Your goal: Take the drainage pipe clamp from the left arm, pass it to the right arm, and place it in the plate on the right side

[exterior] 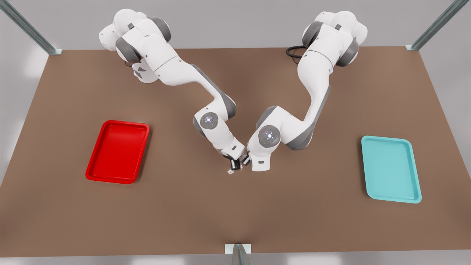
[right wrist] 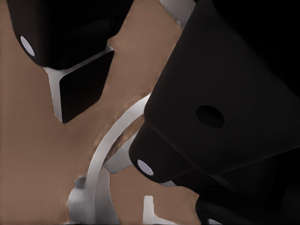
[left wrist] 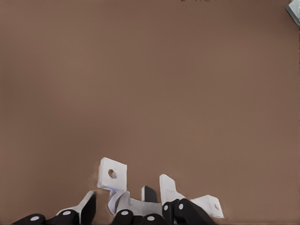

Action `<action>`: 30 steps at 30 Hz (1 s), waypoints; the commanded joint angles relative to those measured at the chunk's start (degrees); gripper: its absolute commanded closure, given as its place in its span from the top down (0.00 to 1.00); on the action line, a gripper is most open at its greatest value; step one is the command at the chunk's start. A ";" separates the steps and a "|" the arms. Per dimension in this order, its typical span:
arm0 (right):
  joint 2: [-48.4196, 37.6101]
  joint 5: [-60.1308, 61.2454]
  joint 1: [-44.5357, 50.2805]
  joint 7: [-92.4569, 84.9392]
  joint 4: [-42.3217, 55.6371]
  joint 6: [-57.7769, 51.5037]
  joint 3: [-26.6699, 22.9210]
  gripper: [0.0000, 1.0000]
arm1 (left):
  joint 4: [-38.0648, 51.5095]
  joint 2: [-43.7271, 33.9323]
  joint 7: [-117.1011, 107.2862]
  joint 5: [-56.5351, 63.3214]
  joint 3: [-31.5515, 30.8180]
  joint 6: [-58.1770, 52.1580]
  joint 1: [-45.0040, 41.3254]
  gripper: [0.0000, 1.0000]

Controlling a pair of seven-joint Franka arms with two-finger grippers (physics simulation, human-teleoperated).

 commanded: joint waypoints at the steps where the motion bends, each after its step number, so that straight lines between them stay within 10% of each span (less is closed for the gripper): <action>1: -0.04 0.25 -0.05 -1.07 -0.01 0.04 -0.01 0.21 | 0.05 -0.05 -1.37 0.13 0.00 -0.43 0.00 1.00; 10: 1.80 0.16 -1.02 3.59 -0.71 -0.14 -0.72 0.21 | 4.19 -4.71 1.17 0.13 0.09 -20.02 5.88 1.00; 15: -8.21 -0.37 -14.37 5.44 -11.61 -12.87 -5.73 0.21 | 4.27 -14.72 70.07 7.16 -0.09 -41.39 21.88 1.00; 16: -9.53 -0.55 -16.14 5.35 -11.43 -18.67 -9.59 0.21 | 1.74 -17.97 74.56 8.48 0.09 -39.65 22.84 1.00; 17: -10.41 -1.69 -16.14 5.17 -11.61 -22.72 -15.12 0.21 | -19.28 -30.64 78.17 8.04 0.00 -25.56 24.17 1.00; 21: -13.40 -3.71 -20.70 -2.91 -18.64 -24.75 -24.89 0.21 | -7.78 -24.40 78.08 0.48 -0.70 -32.42 23.29 1.00; 30: -24.12 -4.41 -20.88 -1.16 -42.28 -15.17 -25.68 0.21 | -7.33 -22.99 83.53 4.97 -0.44 -31.63 25.39 1.00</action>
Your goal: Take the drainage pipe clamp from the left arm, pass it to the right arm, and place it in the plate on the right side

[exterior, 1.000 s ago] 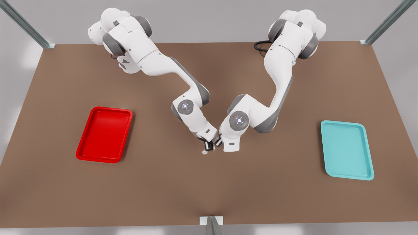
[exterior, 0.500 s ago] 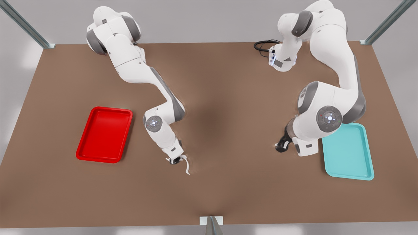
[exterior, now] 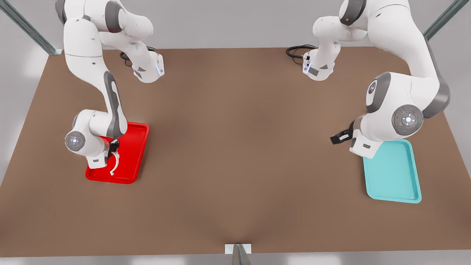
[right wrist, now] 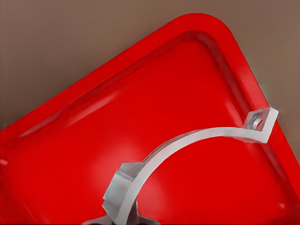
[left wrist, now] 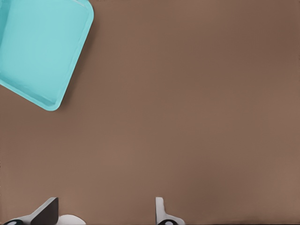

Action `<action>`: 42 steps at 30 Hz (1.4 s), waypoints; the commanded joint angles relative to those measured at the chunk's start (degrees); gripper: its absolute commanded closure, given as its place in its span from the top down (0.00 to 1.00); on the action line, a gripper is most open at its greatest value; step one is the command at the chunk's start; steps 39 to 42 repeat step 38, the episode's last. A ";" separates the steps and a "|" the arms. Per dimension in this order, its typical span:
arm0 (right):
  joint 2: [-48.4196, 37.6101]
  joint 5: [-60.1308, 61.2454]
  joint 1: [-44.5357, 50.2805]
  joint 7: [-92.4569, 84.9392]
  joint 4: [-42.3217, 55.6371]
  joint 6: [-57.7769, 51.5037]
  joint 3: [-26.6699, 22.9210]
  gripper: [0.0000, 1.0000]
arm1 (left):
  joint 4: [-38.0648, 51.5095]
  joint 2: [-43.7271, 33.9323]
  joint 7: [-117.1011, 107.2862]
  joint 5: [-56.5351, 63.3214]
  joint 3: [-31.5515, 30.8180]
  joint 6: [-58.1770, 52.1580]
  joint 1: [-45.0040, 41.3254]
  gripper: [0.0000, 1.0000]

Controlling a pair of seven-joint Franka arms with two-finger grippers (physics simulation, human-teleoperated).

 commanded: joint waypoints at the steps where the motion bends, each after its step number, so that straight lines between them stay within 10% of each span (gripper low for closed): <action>1: -0.89 -0.14 0.13 -0.52 -2.93 4.57 -0.02 0.21 | 0.06 -0.01 33.51 0.54 -0.02 -0.70 -0.26 1.00; 4: -0.89 0.21 0.13 0.71 -4.69 4.84 -0.02 0.21 | -0.03 0.08 33.33 0.98 -0.20 -0.70 -0.36 1.00; 6: -0.36 0.47 -0.14 1.51 -4.07 4.84 -0.02 1.00 | -0.11 0.08 33.33 1.07 -0.20 -0.70 -0.62 1.00; 14: 0.43 0.74 0.12 4.91 6.98 -1.20 0.07 1.00 | -0.11 0.08 33.42 1.16 -0.20 -0.44 -0.71 1.00; 17: 1.40 2.23 1.00 44.74 33.71 -39.62 0.33 1.00 | -0.11 0.08 33.42 1.16 -0.20 -0.44 -0.71 1.00; 19: -8.18 2.94 0.74 58.54 34.60 -49.73 -0.11 1.00 | -0.11 0.08 33.42 1.16 -0.20 -0.44 -0.62 1.00; 28: -8.62 -0.14 1.53 59.33 39.87 -50.70 -1.16 1.00 | -0.03 -0.01 33.51 1.16 -0.29 -0.61 -0.62 1.00; 30: -7.66 -0.67 -12.15 60.57 41.81 -51.06 12.78 1.00 | -0.03 -0.01 33.51 1.16 -0.29 -0.61 -0.62 1.00; 42: -7.92 -0.76 -12.09 60.83 41.89 -46.58 13.78 1.00 | -0.03 -0.01 33.51 1.25 -0.29 -0.53 -0.62 1.00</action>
